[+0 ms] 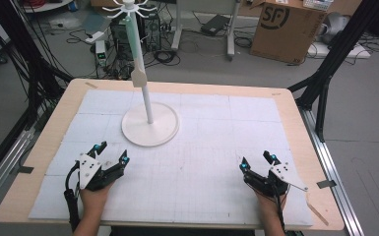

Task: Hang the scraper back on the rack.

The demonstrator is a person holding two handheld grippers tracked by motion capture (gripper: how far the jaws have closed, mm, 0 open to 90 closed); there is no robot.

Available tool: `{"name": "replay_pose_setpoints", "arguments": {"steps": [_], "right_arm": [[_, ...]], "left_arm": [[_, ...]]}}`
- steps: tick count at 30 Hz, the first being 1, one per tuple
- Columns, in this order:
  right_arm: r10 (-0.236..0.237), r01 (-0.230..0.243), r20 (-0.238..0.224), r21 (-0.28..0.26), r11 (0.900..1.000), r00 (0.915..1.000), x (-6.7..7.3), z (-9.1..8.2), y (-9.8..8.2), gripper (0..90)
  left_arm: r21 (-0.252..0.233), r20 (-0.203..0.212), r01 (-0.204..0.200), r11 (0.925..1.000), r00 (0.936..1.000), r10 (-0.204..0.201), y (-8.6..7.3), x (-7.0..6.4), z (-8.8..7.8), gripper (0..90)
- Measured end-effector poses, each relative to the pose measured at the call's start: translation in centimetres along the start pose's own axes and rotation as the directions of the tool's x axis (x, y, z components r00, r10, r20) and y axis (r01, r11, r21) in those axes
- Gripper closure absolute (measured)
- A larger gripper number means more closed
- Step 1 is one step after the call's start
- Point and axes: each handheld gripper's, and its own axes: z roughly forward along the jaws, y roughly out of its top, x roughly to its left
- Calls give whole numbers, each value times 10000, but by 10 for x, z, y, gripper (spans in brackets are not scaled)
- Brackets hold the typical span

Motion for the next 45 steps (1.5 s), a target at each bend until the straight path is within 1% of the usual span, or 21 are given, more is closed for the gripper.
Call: {"name": "replay_pose_setpoints", "arguments": {"steps": [3, 4, 6, 7, 9, 11, 12, 15, 16, 20, 23, 28, 35, 41, 45], "right_arm": [[53, -53, 15, 5, 10000, 10000, 0, 0, 0, 177], [3, -3, -8, -12, 10000, 10000, 0, 0, 0, 176], [-30, 30, 16, -58, 10000, 10000, 0, 0, 0, 175], [-11, 11, 17, -66, 10000, 10000, 0, -1, 0, 175], [-13, 13, 13, -75, 10000, 10000, 0, -1, 0, 175], [-29, 29, 15, -70, 10000, 10000, 0, 0, 0, 175], [-18, 18, 19, -65, 10000, 10000, 0, 0, 0, 175], [59, -59, 25, -4, 10000, 10000, 0, 0, 0, 175], [-4, 4, 13, -5, 10000, 10000, 0, 0, 0, 175], [29, -29, -7, -6, 10000, 10000, 0, 0, 0, 175], [44, -44, -3, 17, 10000, 10000, 0, 0, 0, 175], [26, -26, -14, 34, 10000, 10000, 0, 0, 0, 175], [-23, 23, 0, -5, 10000, 10000, 0, 0, 0, 175], [54, -54, -4, 40, 10000, 10000, 0, 0, 0, 175], [13, -13, 5, 31, 10000, 10000, 0, 0, 0, 175]], "left_arm": [[-60, 92, 141, 9999, 9999, -141, -1, 1, -2, 265], [-96, 115, 202, 9997, 9997, -201, -2, 1, -2, 265], [-183, 265, 227, 9996, 9994, -222, -3, 1, -2, 272], [-311, 324, 204, 9993, 9993, -194, -3, 1, -2, 276], [-422, 300, 281, 9987, 9992, -269, -4, 2, -2, 274], [-313, 199, 422, 9986, 9989, -416, -4, 4, -1, 248], [-316, 166, 438, 9985, 9989, -433, -4, 4, -1, 252], [-335, 170, 376, 9987, 9992, -370, -4, 3, -2, 255], [-323, 157, 364, 9988, 9992, -359, -4, 3, -2, 255], [-307, 150, 439, 9986, 9989, -434, -4, 4, -1, 253], [-325, 196, 365, 9988, 9992, -359, -4, 3, -1, 280], [-273, 117, 522, 9983, 9986, -519, -4, 4, -1, 265], [-253, 109, 497, 9984, 9987, -494, -4, 4, -1, 259], [-252, 80, 540, 9982, 9985, -538, -4, 4, -1, 263], [-254, 87, 466, 9986, 9989, -464, -4, 4, -1, 263]]}}
